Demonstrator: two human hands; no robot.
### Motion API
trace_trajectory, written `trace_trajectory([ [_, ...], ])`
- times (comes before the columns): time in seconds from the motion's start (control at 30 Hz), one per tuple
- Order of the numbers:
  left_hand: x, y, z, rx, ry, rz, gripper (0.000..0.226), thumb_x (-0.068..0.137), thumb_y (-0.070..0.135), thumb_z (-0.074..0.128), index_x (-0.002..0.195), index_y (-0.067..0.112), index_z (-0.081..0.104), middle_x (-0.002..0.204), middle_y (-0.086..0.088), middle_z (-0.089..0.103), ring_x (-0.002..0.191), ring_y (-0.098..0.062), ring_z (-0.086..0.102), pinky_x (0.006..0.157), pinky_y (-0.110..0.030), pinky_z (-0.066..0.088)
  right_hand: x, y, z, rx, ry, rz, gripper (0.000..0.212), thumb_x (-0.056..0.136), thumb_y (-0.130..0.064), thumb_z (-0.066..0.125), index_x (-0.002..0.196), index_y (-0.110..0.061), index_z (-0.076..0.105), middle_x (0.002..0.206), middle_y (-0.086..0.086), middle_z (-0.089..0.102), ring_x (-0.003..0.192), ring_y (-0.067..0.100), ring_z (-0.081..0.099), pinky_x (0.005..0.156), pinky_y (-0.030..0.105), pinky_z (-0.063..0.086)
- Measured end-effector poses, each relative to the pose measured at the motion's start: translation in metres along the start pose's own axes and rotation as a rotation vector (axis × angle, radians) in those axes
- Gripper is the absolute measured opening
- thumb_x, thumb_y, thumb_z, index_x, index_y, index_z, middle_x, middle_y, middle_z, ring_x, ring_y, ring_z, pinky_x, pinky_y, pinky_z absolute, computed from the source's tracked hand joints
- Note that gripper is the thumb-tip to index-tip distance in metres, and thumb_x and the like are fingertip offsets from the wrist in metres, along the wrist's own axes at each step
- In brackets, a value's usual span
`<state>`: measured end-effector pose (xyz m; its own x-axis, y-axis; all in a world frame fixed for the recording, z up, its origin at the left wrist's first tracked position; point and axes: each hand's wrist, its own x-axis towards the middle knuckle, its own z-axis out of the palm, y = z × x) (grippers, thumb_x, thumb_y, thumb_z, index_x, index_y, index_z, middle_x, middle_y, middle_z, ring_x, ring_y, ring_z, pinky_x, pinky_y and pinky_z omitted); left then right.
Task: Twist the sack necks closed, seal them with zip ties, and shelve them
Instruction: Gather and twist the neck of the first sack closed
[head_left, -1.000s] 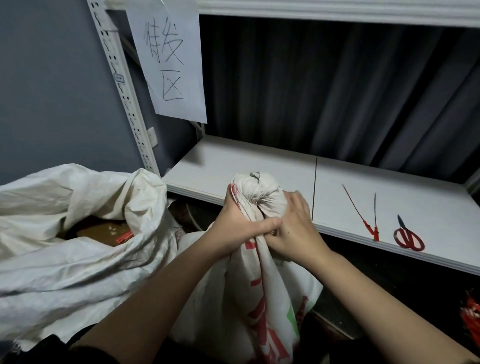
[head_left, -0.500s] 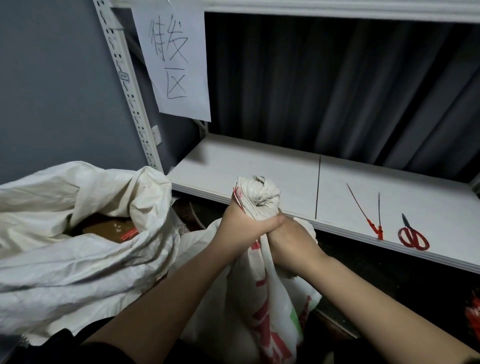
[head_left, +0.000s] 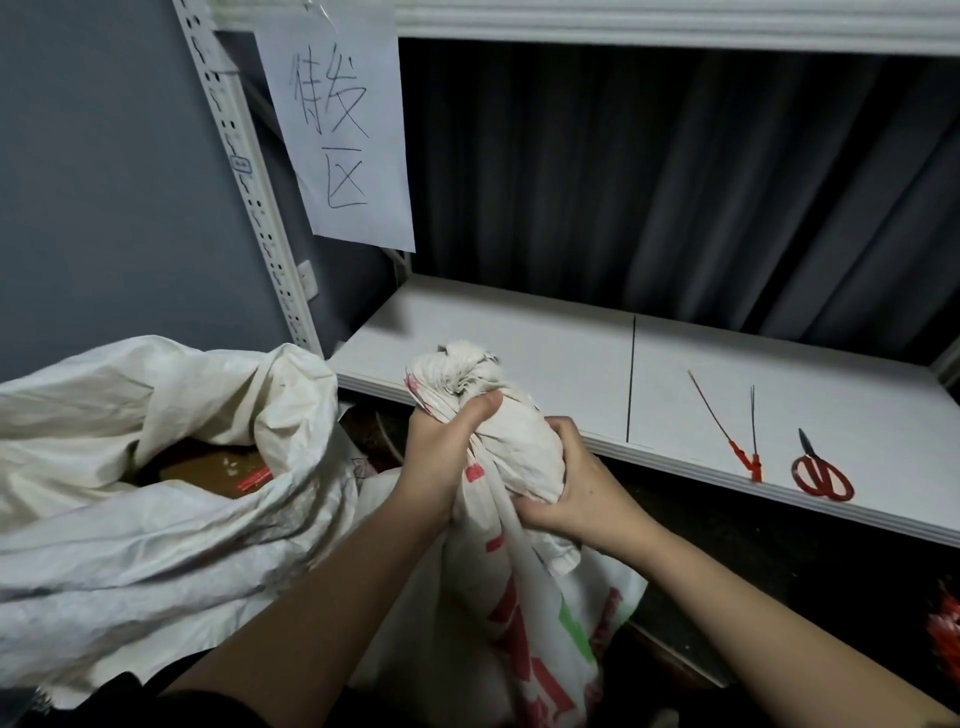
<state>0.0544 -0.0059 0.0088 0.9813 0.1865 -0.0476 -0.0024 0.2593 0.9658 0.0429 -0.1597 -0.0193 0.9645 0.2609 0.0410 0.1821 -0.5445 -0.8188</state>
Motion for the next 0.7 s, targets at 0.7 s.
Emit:
trace_trajectory([
  [0.7,0.008,0.010,-0.002,-0.088,-0.026,-0.022,0.018,0.085,0.007,0.062,0.102,0.014,0.067,0.092,-0.001,0.073,0.086,-0.014,0.071,0.073,-0.024,0.055,-0.008,0.021,0.011,0.021,-0.104,0.045,0.056,0.065,-0.049,0.072,0.102,-0.048,0.030,0.096,-0.014,0.062,0.091,0.005,0.061,0.077,0.028,0.052],
])
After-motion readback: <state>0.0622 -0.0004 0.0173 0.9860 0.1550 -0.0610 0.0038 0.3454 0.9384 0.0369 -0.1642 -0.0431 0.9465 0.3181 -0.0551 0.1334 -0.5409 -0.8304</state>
